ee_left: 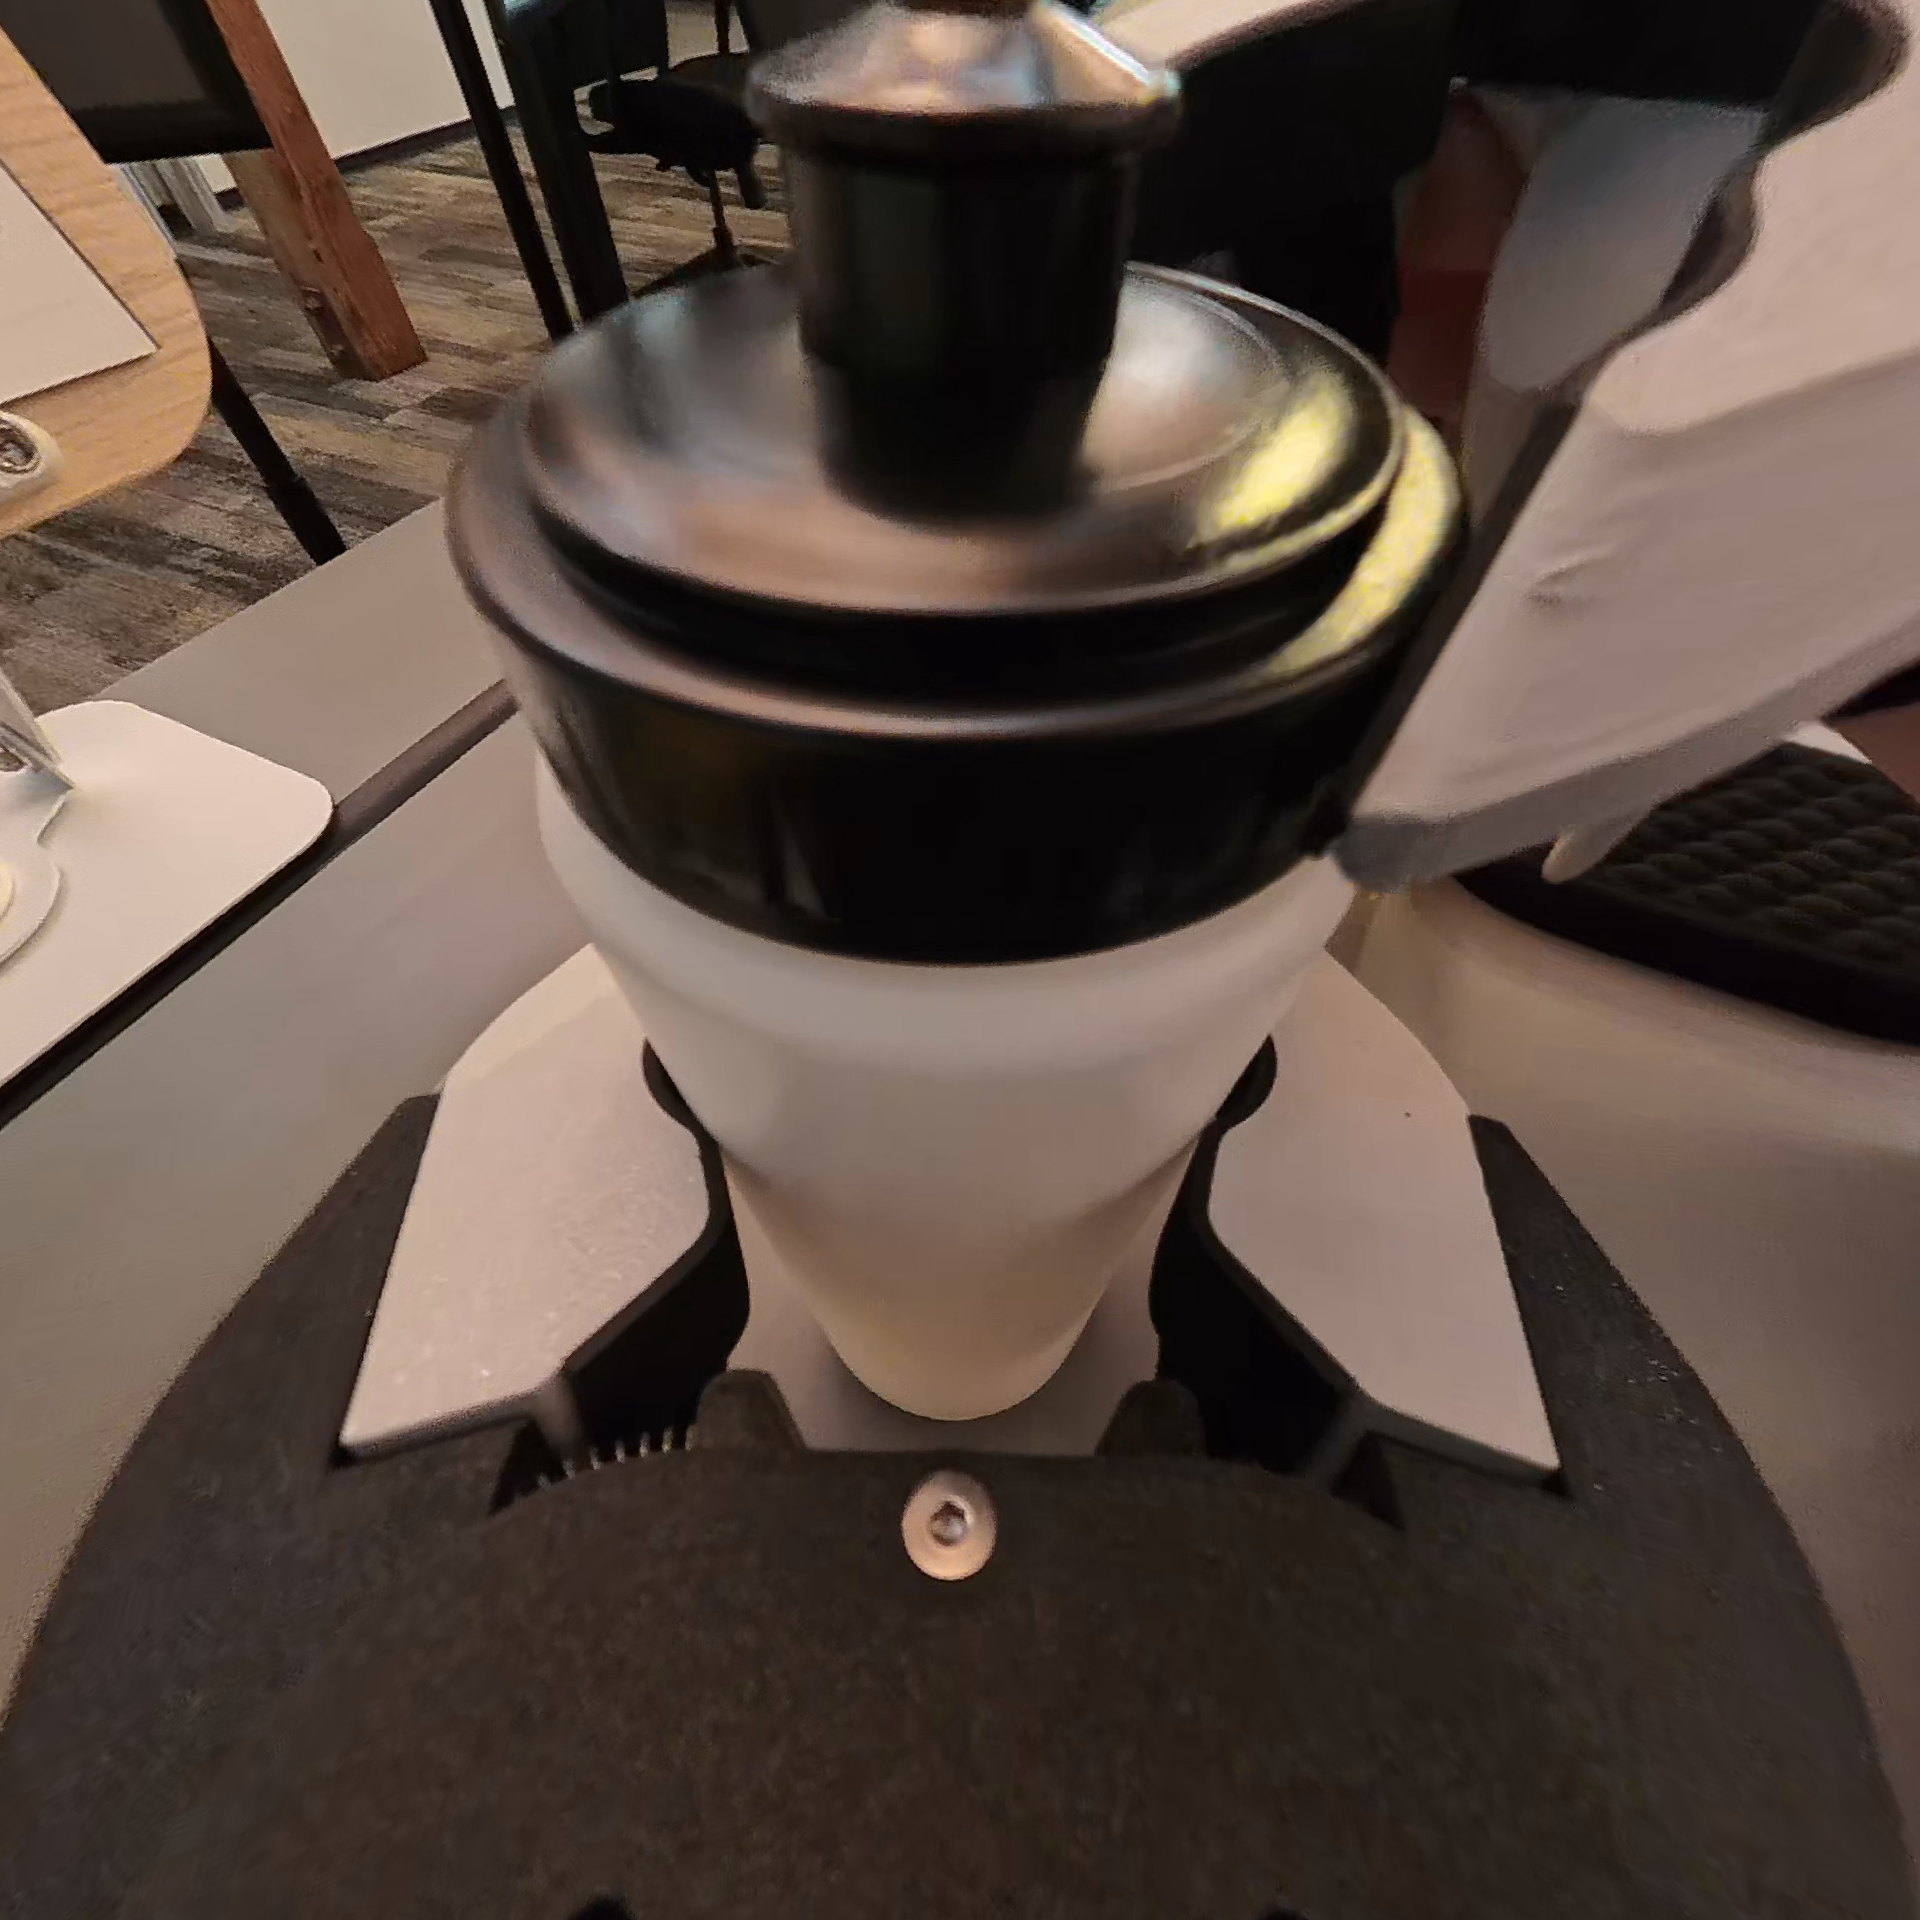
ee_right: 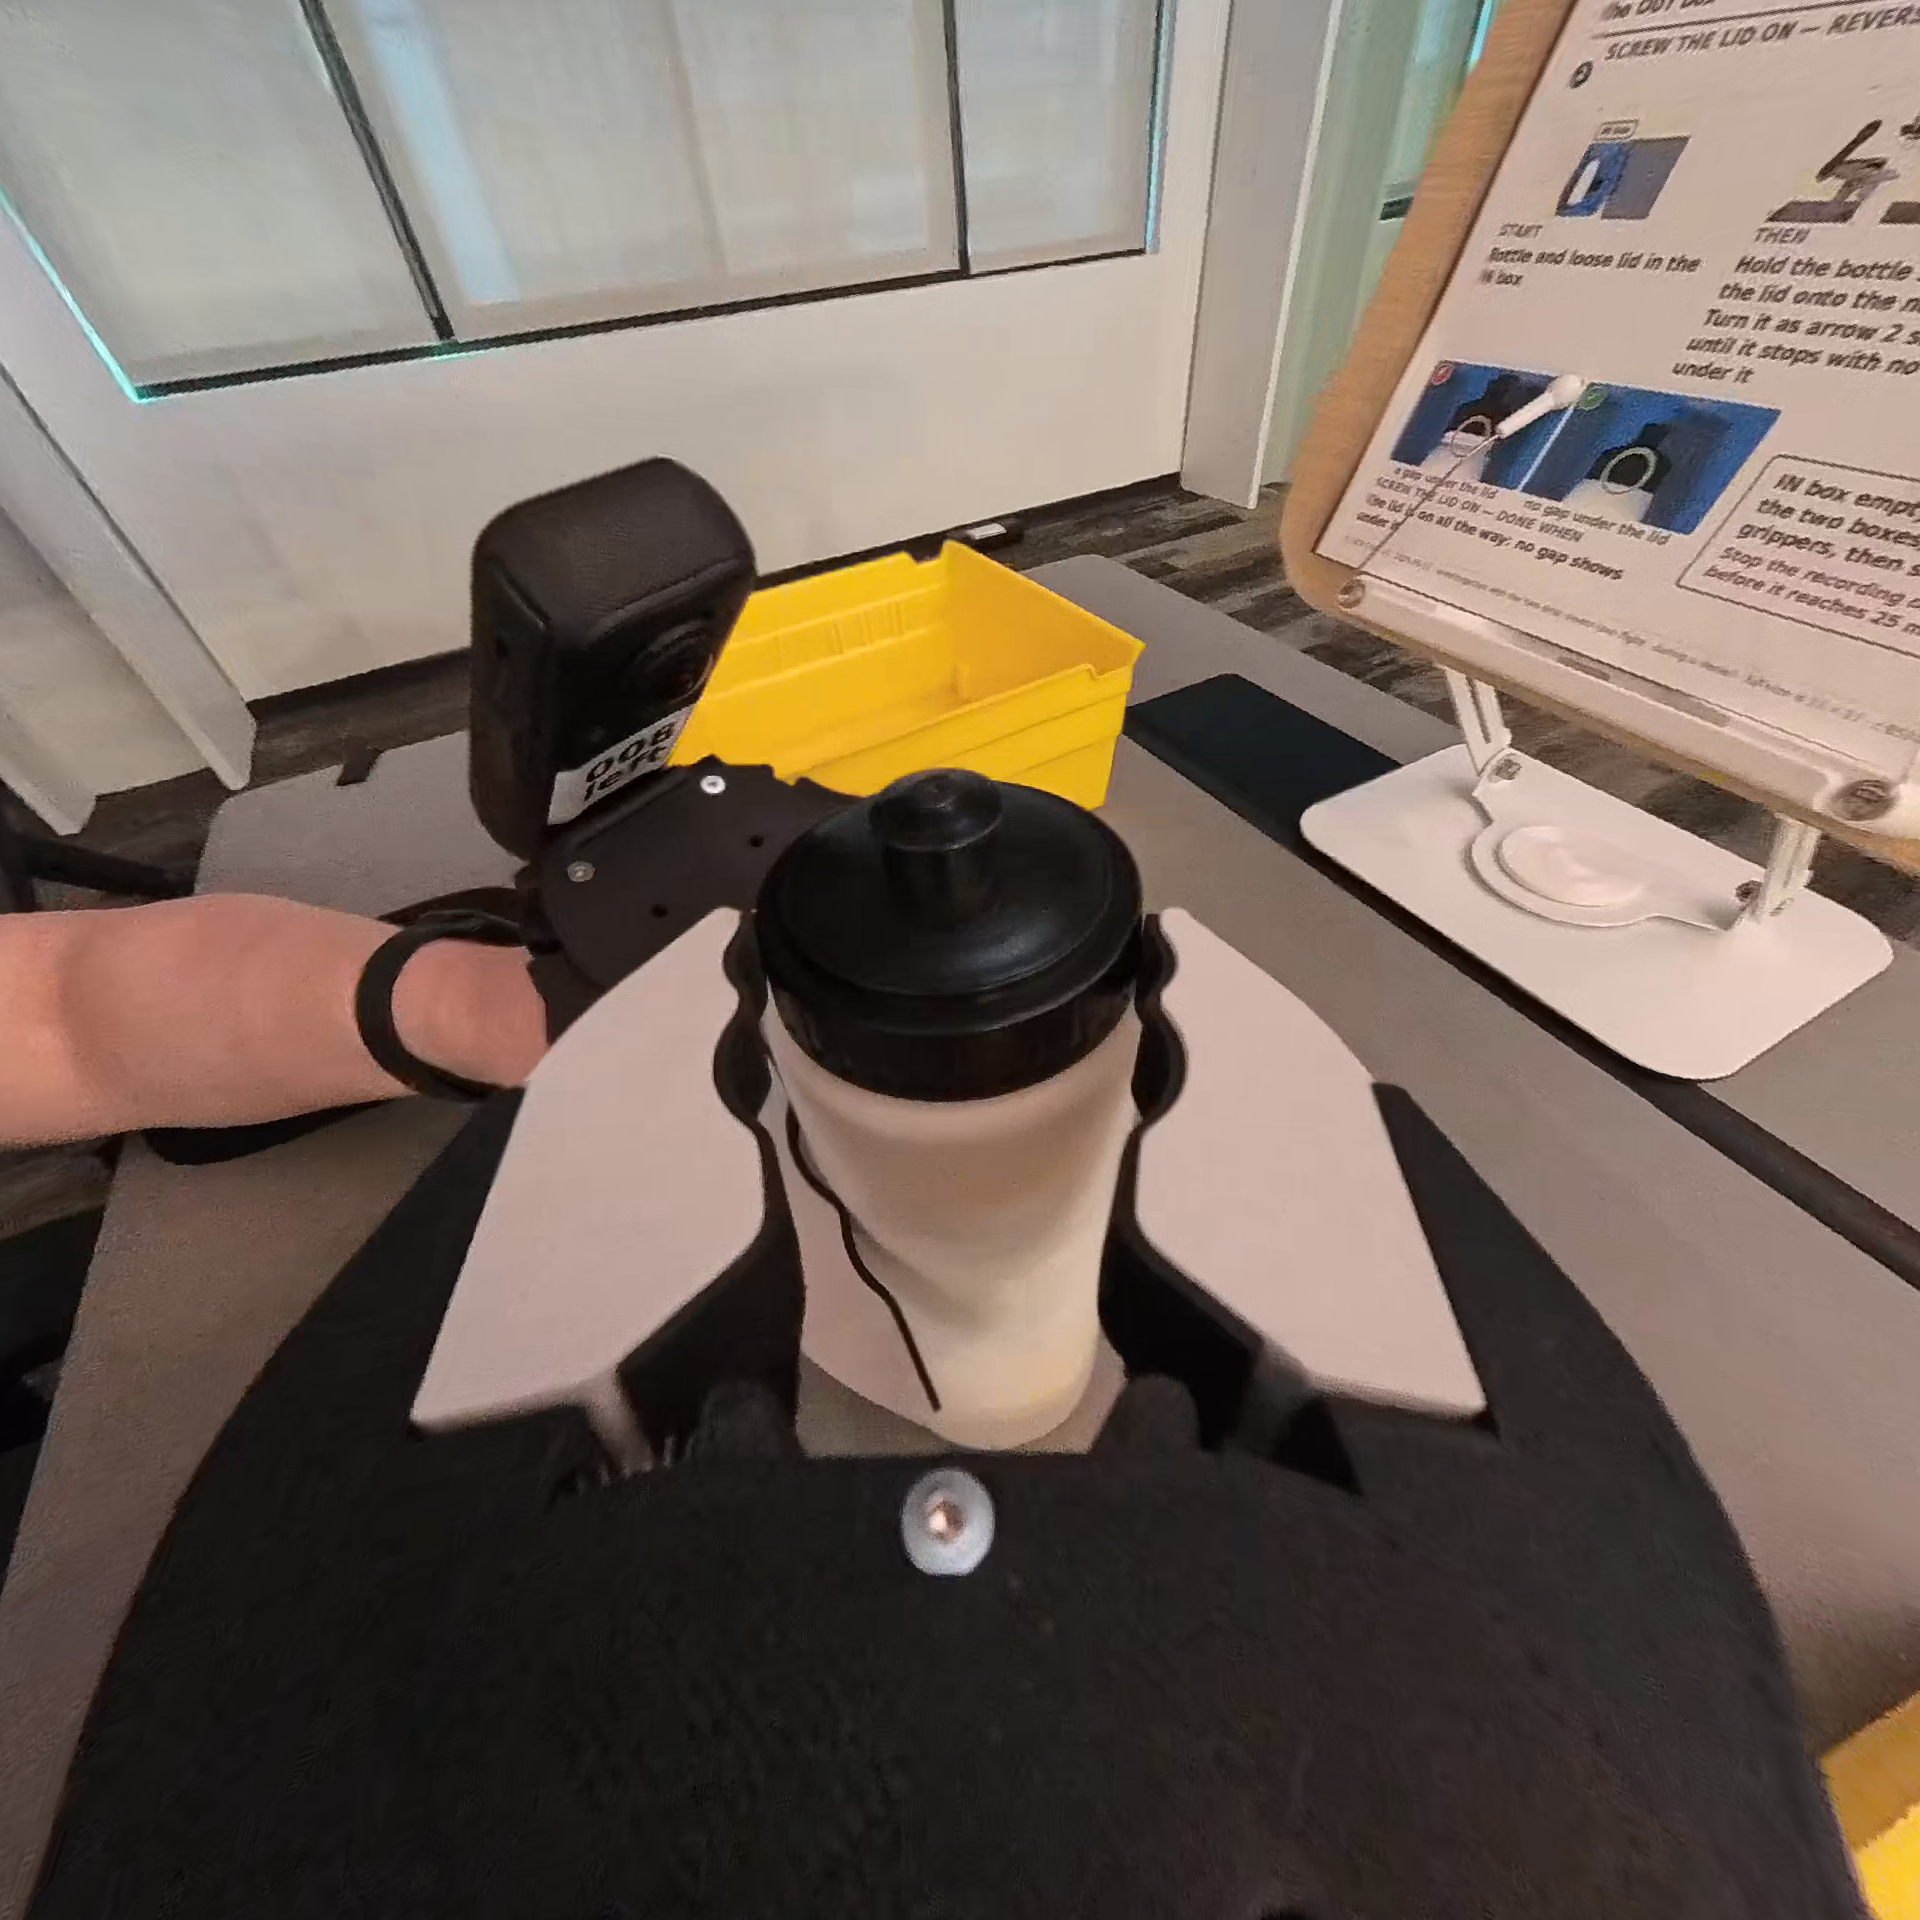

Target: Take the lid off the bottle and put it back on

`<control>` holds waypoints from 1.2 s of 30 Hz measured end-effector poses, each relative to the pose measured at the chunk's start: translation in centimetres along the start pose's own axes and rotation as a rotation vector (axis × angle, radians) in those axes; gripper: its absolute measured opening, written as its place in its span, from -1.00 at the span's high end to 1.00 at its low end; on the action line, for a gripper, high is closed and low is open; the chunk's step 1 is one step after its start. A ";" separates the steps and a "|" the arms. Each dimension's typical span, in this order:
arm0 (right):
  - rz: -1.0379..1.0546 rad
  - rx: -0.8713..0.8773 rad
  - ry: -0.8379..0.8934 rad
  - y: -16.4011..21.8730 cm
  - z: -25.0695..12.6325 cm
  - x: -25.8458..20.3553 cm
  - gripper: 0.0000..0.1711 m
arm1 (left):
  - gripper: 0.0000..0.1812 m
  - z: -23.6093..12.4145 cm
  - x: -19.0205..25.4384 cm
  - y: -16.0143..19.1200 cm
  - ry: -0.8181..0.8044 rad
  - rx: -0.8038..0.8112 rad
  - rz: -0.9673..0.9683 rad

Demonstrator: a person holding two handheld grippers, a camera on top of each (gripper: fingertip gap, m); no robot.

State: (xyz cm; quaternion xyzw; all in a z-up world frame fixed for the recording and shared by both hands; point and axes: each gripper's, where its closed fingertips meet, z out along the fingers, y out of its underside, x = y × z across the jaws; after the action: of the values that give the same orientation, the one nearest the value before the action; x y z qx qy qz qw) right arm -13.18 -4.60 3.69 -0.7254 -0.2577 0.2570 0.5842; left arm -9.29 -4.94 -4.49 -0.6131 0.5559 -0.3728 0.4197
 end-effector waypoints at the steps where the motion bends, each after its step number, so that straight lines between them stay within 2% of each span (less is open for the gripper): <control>1: -0.001 0.010 0.044 0.0 0.1 0.1 0.18 | -0.10 0.0 -0.1 0.0 -0.011 0.000 -0.007; 5: 0.063 0.115 0.309 -0.2 0.2 0.4 0.19 | -0.09 0.0 -0.5 0.1 -0.042 -0.009 -0.028; 7: 0.056 0.141 0.374 -0.2 0.1 0.3 0.19 | -0.09 -0.1 -0.4 0.1 -0.032 -0.009 -0.025; 9: 0.039 0.130 0.341 -0.2 0.1 0.3 0.20 | -0.09 -0.1 -0.4 0.1 -0.015 -0.001 -0.024; 13: 0.003 0.082 0.120 -0.3 -0.2 -0.3 0.14 | -0.09 0.0 0.2 0.0 0.044 0.000 0.011; 16: 0.003 0.013 0.028 0.0 -0.3 -0.2 0.18 | -0.09 0.0 0.6 0.0 0.057 0.002 0.021; 20: -0.031 -0.016 0.070 0.1 -0.1 -0.1 0.19 | -0.09 0.0 0.3 0.0 0.034 0.002 0.001; 29: 0.004 0.066 0.297 0.1 -0.6 0.0 0.22 | -0.09 0.1 0.1 0.0 -0.014 -0.003 -0.023; 33: -0.043 0.040 0.234 0.1 -0.6 -0.1 0.21 | -0.09 0.1 0.5 0.0 0.017 0.000 0.005; 35: -0.064 -0.016 0.162 0.6 -0.3 -0.3 0.05 | -0.09 0.1 1.3 -0.1 0.072 -0.002 0.044; 36: -0.071 -0.049 0.119 0.9 -0.1 -0.5 0.09 | -0.10 0.1 1.7 -0.1 0.101 0.008 0.062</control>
State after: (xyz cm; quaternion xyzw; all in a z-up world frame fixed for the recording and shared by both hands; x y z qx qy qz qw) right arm -13.36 -5.17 2.86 -0.7439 -0.2543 0.1861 0.5893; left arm -8.98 -6.65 -4.41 -0.5743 0.5935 -0.3922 0.4051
